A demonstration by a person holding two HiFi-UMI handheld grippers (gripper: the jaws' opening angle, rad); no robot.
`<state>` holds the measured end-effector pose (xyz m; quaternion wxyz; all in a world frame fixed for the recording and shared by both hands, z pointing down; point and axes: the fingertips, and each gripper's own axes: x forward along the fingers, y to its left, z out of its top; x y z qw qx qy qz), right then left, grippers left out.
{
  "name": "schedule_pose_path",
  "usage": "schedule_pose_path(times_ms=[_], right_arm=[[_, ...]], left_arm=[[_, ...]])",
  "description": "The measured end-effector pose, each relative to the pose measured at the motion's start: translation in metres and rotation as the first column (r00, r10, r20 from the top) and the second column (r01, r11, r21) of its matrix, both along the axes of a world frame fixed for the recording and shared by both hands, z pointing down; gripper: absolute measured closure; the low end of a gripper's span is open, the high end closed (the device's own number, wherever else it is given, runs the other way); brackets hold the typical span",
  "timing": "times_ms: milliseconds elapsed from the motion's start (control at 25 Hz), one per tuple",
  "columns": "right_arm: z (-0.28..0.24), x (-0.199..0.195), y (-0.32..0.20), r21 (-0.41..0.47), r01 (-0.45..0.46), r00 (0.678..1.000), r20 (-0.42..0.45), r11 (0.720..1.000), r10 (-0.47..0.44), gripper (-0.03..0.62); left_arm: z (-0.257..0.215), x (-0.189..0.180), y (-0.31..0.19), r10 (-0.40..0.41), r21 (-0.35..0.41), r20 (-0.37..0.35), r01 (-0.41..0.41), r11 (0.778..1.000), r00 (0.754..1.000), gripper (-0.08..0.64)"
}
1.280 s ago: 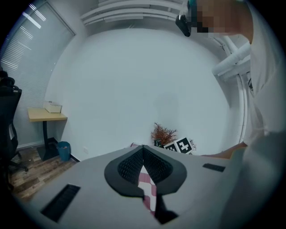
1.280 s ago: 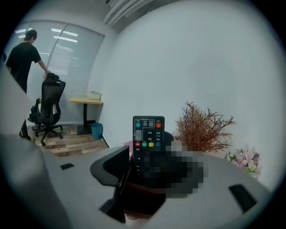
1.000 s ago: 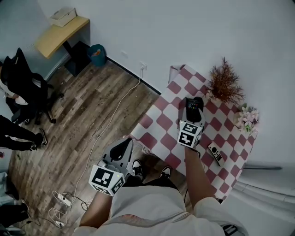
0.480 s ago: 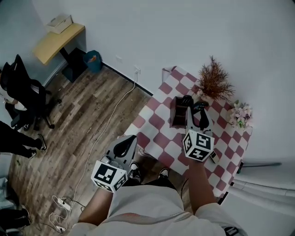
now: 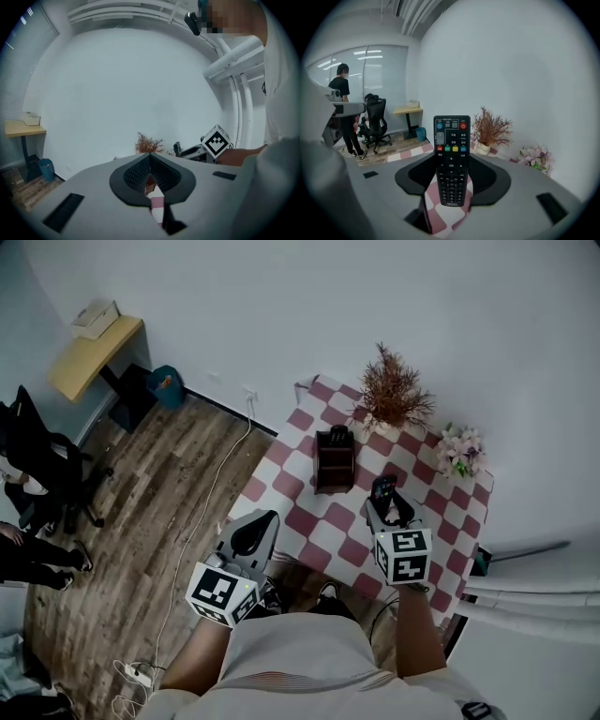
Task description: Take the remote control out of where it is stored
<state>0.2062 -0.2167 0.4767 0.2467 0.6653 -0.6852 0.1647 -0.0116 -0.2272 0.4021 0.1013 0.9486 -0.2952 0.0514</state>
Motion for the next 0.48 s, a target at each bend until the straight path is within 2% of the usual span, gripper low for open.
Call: schedule_pose_path(times_ms=[120, 240, 320, 480], right_arm=[[0.026, 0.005, 0.02, -0.118, 0.024, 0.999, -0.038, 0.993, -0.029, 0.371], [0.057, 0.003, 0.039, -0.276, 0.066, 0.992, -0.085, 0.959, -0.093, 0.371], [0.081, 0.002, 0.052, -0.386, 0.094, 0.985, -0.098, 0.918, -0.142, 0.371], [0.133, 0.005, 0.073, -0.565, 0.125, 0.966, -0.118, 0.815, -0.23, 0.371]], left_arm=[[-0.002, 0.012, 0.007, 0.012, 0.006, -0.001, -0.012, 1.0, 1.0, 0.551], [-0.003, 0.02, 0.012, 0.017, 0.01, -0.002, -0.017, 1.0, 1.0, 0.551], [-0.003, 0.024, 0.014, 0.016, 0.011, -0.002, -0.016, 1.0, 1.0, 0.551], [0.0, 0.025, 0.018, -0.005, 0.007, 0.002, 0.005, 1.0, 1.0, 0.551]])
